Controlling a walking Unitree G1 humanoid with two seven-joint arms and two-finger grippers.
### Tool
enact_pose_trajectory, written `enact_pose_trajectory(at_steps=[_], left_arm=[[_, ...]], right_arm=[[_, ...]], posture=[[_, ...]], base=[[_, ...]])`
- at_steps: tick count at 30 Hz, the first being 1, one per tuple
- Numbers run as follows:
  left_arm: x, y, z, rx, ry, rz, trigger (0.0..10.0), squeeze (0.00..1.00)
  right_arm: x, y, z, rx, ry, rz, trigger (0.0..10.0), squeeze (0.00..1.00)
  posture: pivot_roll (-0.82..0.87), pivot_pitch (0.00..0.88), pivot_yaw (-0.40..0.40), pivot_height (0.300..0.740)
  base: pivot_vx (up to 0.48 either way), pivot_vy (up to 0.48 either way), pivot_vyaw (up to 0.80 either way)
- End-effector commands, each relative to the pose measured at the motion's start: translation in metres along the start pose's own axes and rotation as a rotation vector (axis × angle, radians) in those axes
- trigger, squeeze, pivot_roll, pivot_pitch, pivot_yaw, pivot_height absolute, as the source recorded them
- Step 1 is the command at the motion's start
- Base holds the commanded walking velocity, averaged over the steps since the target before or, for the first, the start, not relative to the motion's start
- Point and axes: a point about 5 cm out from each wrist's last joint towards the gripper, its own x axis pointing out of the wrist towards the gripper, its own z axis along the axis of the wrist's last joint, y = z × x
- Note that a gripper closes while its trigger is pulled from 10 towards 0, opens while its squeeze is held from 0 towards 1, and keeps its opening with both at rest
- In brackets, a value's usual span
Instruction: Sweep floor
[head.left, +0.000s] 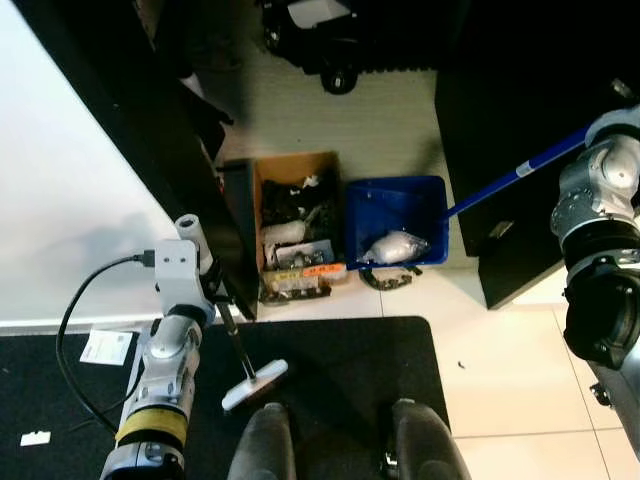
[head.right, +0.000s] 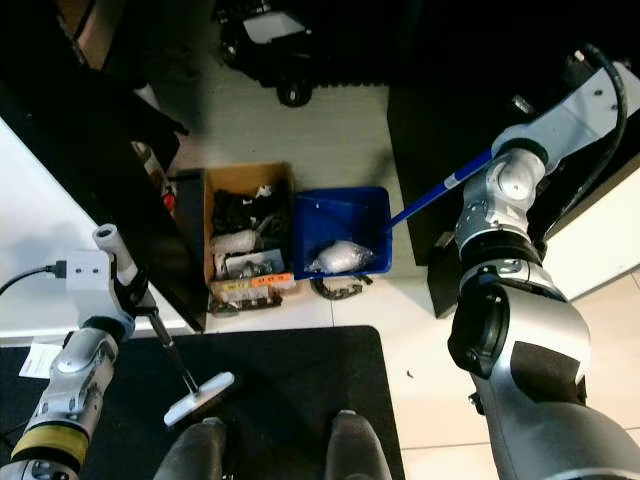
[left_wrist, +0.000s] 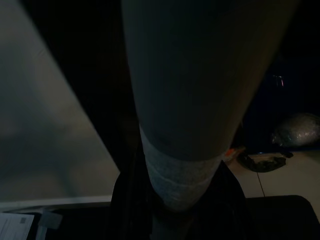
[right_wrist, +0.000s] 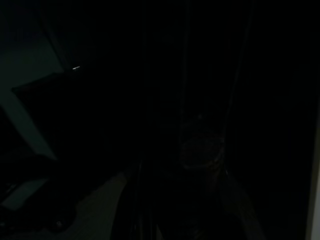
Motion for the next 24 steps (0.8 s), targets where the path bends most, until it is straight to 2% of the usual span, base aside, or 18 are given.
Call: enact_pose_trajectory(at_steps=[1, 8, 24], left_arm=[[-0.0039, 0.0006, -0.0073, -0.007, 0.022, 0.006, 10.0, 0.0], [-0.004, 0.0005, -0.0055, -0.011, 0.012, 0.007, 10.0, 0.0], [-0.0058, -0.0012, -0.0028, -0.036, -0.024, 0.018, 10.0, 0.0]], right_arm=[[0.005, 0.0017, 0.0141, 0.048, -0.064, -0.012, 10.0, 0.0], [0.0047, 0.0036, 0.0139, 0.054, -0.062, -0.009, 10.0, 0.0], [0.0049, 0.008, 0.015, 0.064, -0.06, 0.005, 10.0, 0.0]], posture=[[0.02, 0.077, -0.044, 0.74], [0.03, 0.078, -0.043, 0.74], [0.03, 0.079, -0.045, 0.74]], base=[[0.48, 0.0, 0.0], [0.422, 0.0, 0.0], [0.0, 0.0, 0.0]])
